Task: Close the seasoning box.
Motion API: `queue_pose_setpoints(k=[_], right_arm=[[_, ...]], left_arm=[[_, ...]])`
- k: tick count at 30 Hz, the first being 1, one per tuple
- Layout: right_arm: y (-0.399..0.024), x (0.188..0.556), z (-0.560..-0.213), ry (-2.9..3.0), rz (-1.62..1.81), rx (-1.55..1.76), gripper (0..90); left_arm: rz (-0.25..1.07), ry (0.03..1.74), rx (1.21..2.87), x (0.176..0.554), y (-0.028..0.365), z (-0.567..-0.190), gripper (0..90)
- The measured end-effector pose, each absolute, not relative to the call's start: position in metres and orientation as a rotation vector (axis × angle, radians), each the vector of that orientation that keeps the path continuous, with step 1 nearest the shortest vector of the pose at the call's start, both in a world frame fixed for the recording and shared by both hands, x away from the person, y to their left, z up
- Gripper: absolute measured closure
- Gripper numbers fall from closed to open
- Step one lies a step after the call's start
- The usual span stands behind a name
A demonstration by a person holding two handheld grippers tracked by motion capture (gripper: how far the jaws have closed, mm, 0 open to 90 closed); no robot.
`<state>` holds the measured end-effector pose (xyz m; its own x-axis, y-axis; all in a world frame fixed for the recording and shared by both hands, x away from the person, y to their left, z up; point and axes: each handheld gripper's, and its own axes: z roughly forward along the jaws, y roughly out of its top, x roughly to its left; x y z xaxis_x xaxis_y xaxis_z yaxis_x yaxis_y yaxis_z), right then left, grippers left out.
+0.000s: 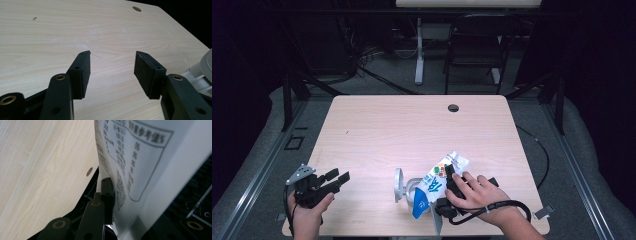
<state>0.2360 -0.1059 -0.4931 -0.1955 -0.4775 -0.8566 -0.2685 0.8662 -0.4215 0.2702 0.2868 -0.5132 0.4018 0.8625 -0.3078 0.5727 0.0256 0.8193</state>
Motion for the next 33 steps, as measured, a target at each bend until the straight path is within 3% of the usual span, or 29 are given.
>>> queue_pose_setpoints(k=[33], right_arm=[[-0.103, 0.231, -0.487, 1.772, -0.281, -0.573, 85.8]], left_arm=[[0.353, 1.254, 1.664, 0.277, 0.276, -0.511, 47.7]])
